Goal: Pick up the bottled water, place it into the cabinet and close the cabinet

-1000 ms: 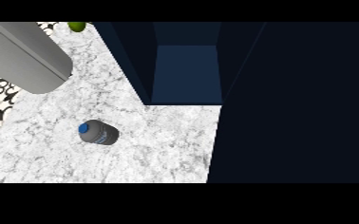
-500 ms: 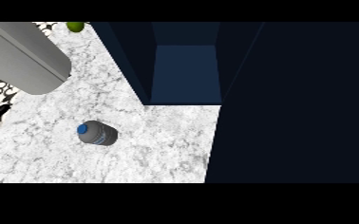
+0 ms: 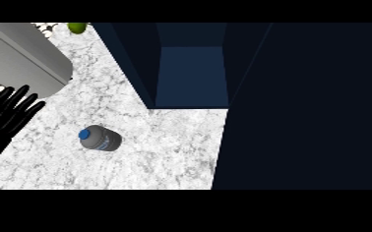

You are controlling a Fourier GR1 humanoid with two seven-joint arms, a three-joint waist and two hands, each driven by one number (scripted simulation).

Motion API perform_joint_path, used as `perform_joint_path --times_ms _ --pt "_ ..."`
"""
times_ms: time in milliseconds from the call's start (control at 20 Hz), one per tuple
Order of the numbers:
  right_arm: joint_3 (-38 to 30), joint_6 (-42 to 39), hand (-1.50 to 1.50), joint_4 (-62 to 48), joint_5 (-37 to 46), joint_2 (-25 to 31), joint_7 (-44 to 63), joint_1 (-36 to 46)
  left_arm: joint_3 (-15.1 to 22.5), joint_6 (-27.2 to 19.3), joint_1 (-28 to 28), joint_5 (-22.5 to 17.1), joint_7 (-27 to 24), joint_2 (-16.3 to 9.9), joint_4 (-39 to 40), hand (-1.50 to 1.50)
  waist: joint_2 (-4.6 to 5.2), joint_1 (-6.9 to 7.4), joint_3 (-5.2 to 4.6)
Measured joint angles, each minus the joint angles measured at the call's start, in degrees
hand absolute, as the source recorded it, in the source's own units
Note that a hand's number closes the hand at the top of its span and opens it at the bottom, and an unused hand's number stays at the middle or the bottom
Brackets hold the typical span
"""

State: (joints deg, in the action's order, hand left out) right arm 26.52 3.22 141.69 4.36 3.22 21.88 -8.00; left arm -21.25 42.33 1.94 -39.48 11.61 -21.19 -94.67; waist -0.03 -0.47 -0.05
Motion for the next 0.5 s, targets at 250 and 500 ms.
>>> perform_joint_path --times_ms 250,500 --pt "2.2 1.8 -1.50 0.2 0.5 0.1 0.9 0.9 0.5 1.6 -3.6 8.3 -4.6 1.7 8.3 -1.50 0.01 -0.23 -0.02" --pt "2.5 2.7 -1.50 0.6 0.7 1.5 1.2 1.0 1.4 3.3 -5.1 17.5 -11.6 3.4 15.9 -1.50 0.01 -0.40 -0.05"
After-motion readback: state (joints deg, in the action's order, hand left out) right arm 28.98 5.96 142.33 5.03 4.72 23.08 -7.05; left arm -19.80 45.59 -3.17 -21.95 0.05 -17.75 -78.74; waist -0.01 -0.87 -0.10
